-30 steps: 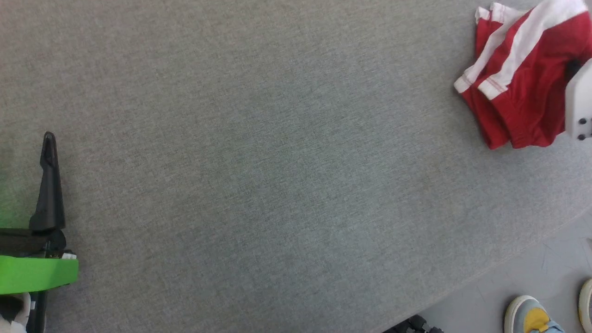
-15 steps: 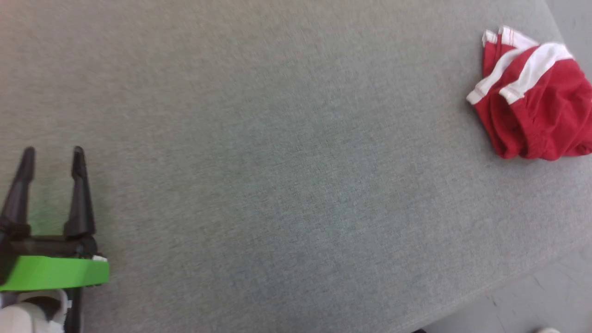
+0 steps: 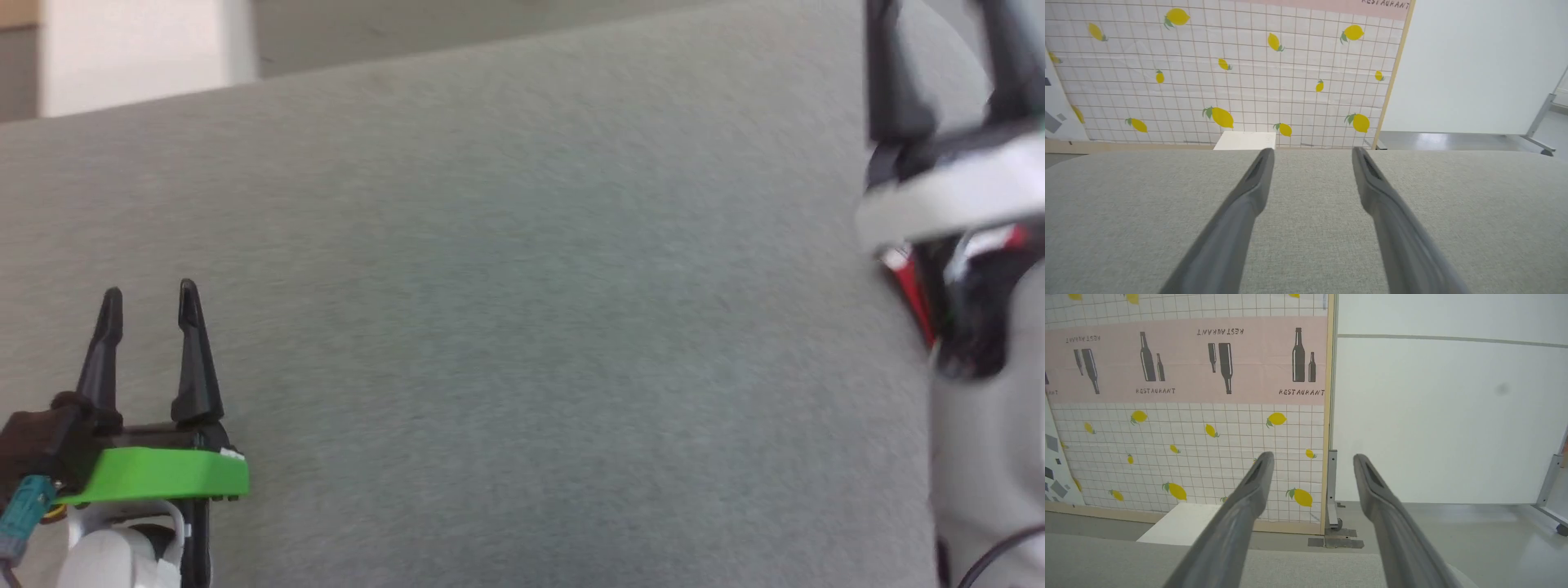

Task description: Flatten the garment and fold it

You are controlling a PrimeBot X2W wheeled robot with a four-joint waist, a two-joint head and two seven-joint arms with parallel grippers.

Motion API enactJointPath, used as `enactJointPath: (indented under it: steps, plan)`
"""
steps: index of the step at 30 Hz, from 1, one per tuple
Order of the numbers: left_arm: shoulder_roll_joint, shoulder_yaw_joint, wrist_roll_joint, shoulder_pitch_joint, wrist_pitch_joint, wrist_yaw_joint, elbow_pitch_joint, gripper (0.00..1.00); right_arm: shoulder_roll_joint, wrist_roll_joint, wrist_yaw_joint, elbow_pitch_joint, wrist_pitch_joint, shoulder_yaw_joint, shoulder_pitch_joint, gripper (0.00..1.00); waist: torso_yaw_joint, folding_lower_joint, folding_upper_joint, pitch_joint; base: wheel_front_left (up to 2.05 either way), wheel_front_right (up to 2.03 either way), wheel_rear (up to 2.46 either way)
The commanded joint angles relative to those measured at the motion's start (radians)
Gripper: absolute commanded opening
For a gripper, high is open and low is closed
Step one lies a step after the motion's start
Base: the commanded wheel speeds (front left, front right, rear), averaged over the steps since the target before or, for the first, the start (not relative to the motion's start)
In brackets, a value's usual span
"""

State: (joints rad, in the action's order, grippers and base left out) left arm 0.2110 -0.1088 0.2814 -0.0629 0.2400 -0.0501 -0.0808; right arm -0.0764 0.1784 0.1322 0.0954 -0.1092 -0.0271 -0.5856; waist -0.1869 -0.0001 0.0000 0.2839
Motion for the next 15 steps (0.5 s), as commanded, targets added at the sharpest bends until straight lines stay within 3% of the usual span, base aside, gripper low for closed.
enactJointPath:
  steps: [1, 4, 7, 15]
  plan:
    - [-0.008, 0.004, -0.004, -0.014, 0.006, 0.007, 0.012, 1.0, 0.012, 0.001, -0.002, -0.01, 0.04, 0.001, 0.05, 1.0, 0.147, 0.0001, 0.0, -0.132, 0.0, 0.0, 0.0]
    - [-0.017, 0.015, -0.007, -0.022, 0.009, 0.01, 0.033, 1.0, 0.024, 0.004, -0.002, -0.042, 0.117, -0.009, 0.136, 1.0, 0.193, 0.0001, 0.0, -0.158, 0.0, 0.0, 0.0]
    - [-0.028, 0.021, -0.011, -0.032, 0.012, 0.019, 0.05, 1.0, 0.026, 0.079, -0.002, -0.095, 0.201, -0.022, 0.22, 1.0, 0.235, 0.0001, 0.0, -0.177, 0.0, 0.0, 0.0]
    - [-0.054, 0.048, -0.021, -0.025, 0.017, 0.024, 0.099, 1.0, 0.026, 0.082, -0.002, -0.201, 0.322, -0.008, 0.379, 1.0, 0.28, 0.0001, 0.0, -0.22, 0.0, 0.0, 0.0]
